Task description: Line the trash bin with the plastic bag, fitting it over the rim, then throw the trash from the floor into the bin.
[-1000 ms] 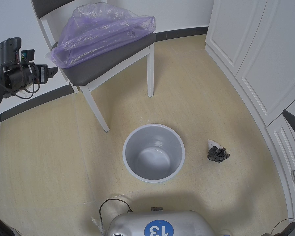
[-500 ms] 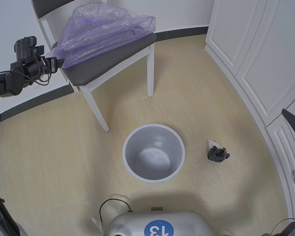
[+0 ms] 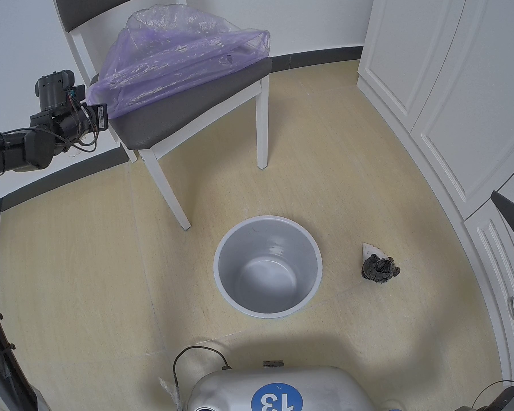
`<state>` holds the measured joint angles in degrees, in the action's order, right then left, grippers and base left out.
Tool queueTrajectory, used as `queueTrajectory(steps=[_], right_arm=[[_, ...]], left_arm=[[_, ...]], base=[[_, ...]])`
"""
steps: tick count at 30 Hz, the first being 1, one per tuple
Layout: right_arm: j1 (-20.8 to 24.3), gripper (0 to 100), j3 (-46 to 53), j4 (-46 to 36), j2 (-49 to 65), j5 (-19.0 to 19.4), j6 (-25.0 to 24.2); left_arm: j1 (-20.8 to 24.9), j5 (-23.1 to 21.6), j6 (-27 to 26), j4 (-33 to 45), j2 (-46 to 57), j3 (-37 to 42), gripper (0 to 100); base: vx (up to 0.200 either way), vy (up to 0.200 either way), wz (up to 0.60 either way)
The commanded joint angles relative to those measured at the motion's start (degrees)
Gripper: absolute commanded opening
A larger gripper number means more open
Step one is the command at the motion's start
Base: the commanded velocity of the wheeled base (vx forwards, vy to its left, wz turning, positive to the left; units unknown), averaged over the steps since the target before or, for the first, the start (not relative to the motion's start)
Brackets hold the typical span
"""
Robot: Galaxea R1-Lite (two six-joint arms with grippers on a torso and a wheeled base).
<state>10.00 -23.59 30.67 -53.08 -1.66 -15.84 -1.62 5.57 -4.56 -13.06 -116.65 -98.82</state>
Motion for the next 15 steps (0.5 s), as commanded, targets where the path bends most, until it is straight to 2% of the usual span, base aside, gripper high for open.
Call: queueTrajectory(steps=[1,7,15], right_arm=[[0.0,100,0.3,0.0,0.3,0.0,0.1],[1.3,100,0.6,-0.1,0.3,0.1,0.4],[3.2,100,-2.1,0.0,0.1,0.8,1.8]], left_arm=[[0.0,0.1,0.1,0.1,-0.4,-0.3,0],[0.7,0.0,0.2,0.2,2.0,0.2,0],[6.4,-0.1,1.3,0.4,11.0,4.5,0]], base=[[0.0,0.0,0.0],[0.0,0.0,0.0],[0.0,0.0,0.0]])
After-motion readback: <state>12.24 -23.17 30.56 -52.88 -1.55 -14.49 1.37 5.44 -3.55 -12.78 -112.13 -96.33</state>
